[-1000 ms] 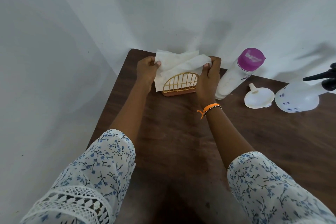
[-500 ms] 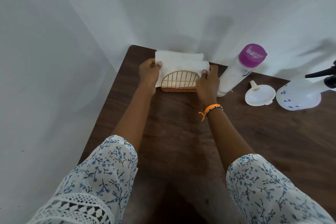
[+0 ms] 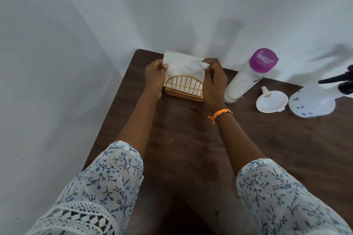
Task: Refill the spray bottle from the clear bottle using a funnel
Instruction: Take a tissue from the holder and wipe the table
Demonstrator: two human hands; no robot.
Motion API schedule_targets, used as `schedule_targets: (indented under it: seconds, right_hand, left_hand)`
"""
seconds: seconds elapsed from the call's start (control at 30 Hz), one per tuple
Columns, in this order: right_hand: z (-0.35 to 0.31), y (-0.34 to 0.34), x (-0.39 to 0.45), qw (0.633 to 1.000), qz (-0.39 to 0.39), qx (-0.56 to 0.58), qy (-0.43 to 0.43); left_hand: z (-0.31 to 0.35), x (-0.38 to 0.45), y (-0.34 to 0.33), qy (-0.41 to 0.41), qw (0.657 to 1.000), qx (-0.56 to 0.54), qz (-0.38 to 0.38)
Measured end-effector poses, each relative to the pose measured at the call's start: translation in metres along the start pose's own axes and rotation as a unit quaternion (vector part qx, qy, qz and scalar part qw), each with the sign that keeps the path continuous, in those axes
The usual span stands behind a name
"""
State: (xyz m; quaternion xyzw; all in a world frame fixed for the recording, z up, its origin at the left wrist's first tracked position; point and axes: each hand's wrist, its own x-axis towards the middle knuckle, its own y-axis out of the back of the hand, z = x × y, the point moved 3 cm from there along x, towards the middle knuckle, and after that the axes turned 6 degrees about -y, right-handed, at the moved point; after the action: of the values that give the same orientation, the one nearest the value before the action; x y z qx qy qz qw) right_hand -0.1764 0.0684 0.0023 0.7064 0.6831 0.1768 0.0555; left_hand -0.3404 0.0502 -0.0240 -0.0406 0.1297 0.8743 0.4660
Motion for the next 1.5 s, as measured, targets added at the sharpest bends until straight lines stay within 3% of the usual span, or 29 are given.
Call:
schedule_targets:
  seconds: [0.13,0.2,0.33,0.53,0.63,0.83,0.97,1.17,1.27,1.4,1.5]
  right_hand:
    - [0.018,-0.004,0.012,0.967,0.015,0.167,-0.192]
    - [0.022,-0.005,0.014,0.959,-0.011,0.168,-0.227]
    - [0.017,-0.002,0.017,0.965,-0.02,0.169,-0.199]
    - [0.01,0.003,0.015,0.957,0.127,0.2,-0.166]
    - [-0.001,0.007,0.018,0.954,0.161,0.214,-0.132]
    - [-0.019,0.013,0.014,0.95,0.139,0.27,-0.074]
    - [-0.019,0.029,-0.005,0.938,0.081,0.323,-0.097]
    - [-0.003,0.044,-0.071,0.956,-0.033,0.256,-0.142]
    - [0.014,0.06,-0.099,0.96,-0.081,0.21,-0.168]
    - [0.047,0.094,-0.115,0.957,-0.042,0.114,-0.265]
    - [0.062,0.112,-0.117,0.929,0.025,0.088,-0.358]
  left_hand:
    - [-0.003,0.003,0.001,-0.018,1.0,0.018,0.003]
    - [-0.003,0.003,0.001,-0.024,0.999,0.033,0.009]
    - [-0.003,0.004,0.002,-0.034,0.998,0.053,0.023]
    - [-0.002,0.004,0.001,-0.054,0.996,0.06,0.035]
    - [-0.004,0.003,-0.001,-0.053,0.996,0.058,0.031]
    - [-0.003,-0.002,-0.004,-0.041,0.998,0.052,0.017]
    - [-0.006,-0.005,-0.004,-0.037,0.998,0.044,-0.026]
    - [-0.006,-0.016,0.007,-0.016,1.0,-0.014,-0.021]
    - [-0.004,-0.033,0.016,0.001,0.999,-0.038,0.026]
    - [-0.012,-0.077,0.026,0.031,0.991,-0.068,0.112]
    - [-0.028,-0.117,0.023,0.082,0.989,-0.067,0.101]
